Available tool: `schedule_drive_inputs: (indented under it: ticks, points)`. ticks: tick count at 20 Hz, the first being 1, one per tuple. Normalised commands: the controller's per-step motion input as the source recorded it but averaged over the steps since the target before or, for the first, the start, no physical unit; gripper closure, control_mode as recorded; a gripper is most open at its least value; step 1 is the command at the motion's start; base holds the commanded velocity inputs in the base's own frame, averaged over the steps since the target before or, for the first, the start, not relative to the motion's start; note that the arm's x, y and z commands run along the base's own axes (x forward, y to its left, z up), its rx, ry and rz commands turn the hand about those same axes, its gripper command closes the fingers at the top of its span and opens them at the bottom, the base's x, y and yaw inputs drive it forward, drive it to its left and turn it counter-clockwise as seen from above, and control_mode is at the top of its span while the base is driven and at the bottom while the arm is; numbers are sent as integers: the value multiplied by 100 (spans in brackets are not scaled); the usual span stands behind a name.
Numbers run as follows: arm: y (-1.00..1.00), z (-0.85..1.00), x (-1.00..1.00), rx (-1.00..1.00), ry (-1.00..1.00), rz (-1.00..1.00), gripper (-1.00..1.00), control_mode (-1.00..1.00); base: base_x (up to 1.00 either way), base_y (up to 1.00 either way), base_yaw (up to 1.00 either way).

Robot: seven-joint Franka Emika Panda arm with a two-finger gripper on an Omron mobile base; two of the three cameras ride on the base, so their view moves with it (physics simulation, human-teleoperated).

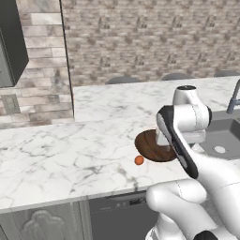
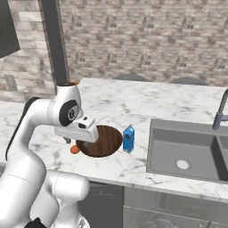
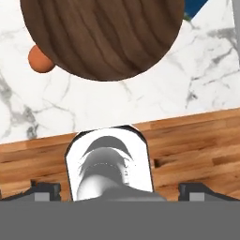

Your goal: Gather the eggs and milk located in the vicinity of the sink area and place them right next to the bowl.

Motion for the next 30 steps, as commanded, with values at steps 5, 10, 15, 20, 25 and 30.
schedule_drive_inputs:
  ticks: [5,10,15,20,25,30]
  points:
    - [39,-1,5,20,-10,1,-100,-100,0,0,0]
    - [34,0,0,-18,-5,0,-100,-100,0,0,0]
    - [0,-9,0,-4,-4,0,-100,-100,0,0,0]
    - [0,0,0,0,0,0,-100,-100,0,0,0]
    - [-12,-1,0,0,0,0,-100,100,0,-10,0]
    - [0,0,0,0,0,0,-100,100,0,-64,0]
